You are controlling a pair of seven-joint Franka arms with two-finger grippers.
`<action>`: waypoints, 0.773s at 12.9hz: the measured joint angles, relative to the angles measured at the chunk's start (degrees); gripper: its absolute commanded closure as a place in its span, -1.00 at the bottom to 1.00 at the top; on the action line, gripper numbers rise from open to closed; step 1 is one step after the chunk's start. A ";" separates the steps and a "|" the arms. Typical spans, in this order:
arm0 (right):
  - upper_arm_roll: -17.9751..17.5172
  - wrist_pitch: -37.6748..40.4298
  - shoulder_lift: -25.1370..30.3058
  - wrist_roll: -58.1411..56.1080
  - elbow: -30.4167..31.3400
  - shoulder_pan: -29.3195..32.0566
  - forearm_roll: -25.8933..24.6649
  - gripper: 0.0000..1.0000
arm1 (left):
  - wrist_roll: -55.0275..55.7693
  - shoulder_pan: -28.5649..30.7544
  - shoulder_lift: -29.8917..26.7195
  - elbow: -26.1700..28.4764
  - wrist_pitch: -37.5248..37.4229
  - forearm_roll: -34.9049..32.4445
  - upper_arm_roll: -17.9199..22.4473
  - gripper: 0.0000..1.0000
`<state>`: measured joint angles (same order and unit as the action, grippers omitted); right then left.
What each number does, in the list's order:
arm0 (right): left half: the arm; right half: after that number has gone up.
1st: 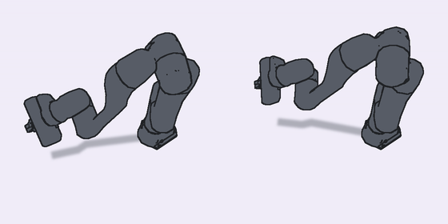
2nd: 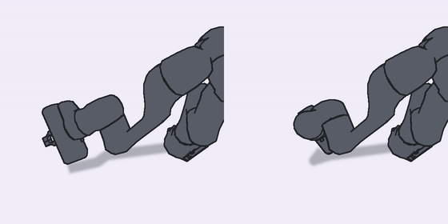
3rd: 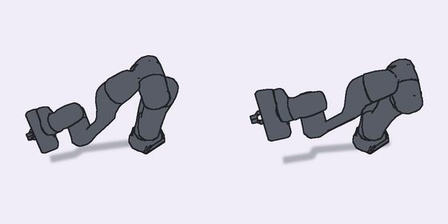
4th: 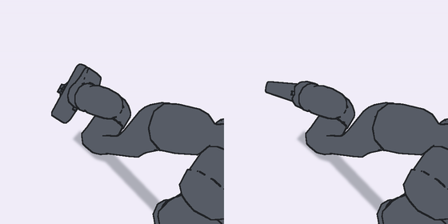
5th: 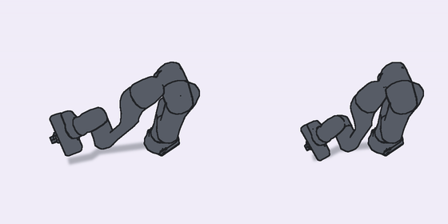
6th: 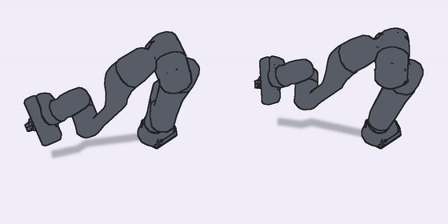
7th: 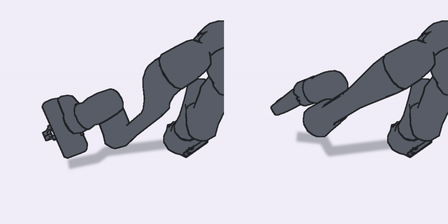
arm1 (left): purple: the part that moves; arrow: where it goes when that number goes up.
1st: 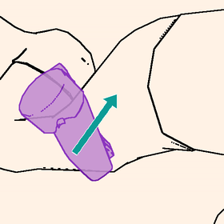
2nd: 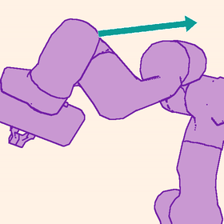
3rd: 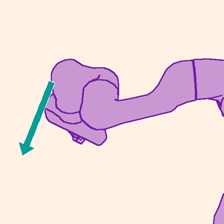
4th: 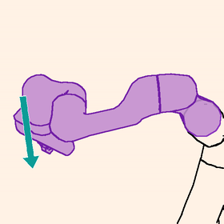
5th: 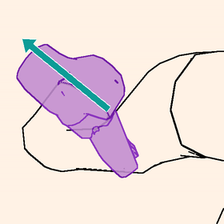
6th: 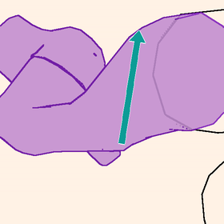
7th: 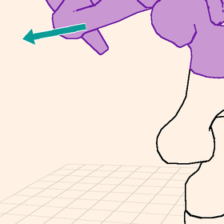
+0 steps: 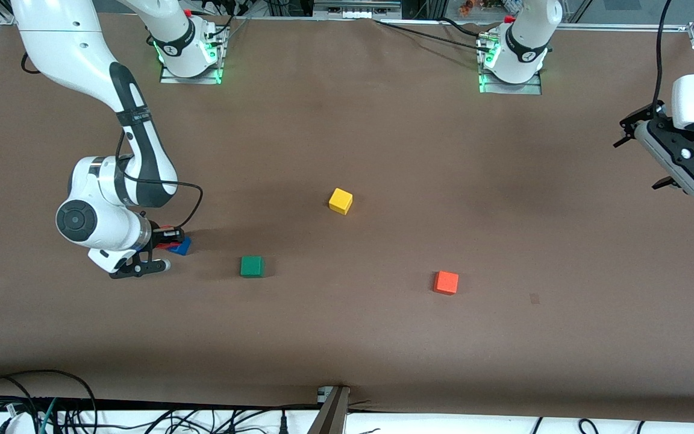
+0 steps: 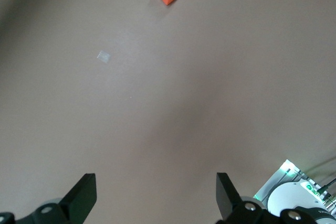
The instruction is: Pass red block to right arm, stack on blue
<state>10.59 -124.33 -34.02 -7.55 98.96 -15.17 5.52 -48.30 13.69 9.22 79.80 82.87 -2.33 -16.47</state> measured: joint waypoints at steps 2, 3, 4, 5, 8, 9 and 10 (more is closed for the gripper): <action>0.01 0.00 0.00 0.01 0.03 0.00 -0.01 -1.00 | 6.22 0.26 -0.10 -1.34 0.00 0.00 0.35 -1.00; 0.01 0.00 0.05 0.01 0.02 -0.02 0.00 -1.00 | 11.35 0.27 -0.21 -1.79 -0.23 0.00 0.28 -1.00; 0.00 -0.02 0.20 0.01 -0.02 -0.05 -0.01 -1.00 | 16.26 0.27 -0.41 -1.94 -1.12 0.00 -0.03 -1.00; 0.00 -0.02 0.55 0.01 -0.11 -0.11 -0.01 -1.00 | 20.06 0.21 -0.62 -2.00 -2.37 0.00 -0.49 -1.00; 0.03 2.99 3.02 0.17 -1.43 -0.18 -0.01 -1.00 | 25.67 -0.21 -1.22 -2.06 -3.33 0.00 -1.73 -1.00; 0.15 6.09 4.42 0.69 -2.69 -0.15 0.00 -1.00 | 26.38 -0.30 -1.32 -2.06 -3.38 0.00 -1.75 -1.00; 0.29 9.84 6.13 1.53 -4.13 -0.08 0.00 -1.00 | 26.72 -0.30 -1.35 -2.06 -3.41 0.00 -1.75 -1.00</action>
<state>10.88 -114.49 -27.89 -6.01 94.83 -15.25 5.52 -21.58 13.39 7.87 77.73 79.47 -2.33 -18.22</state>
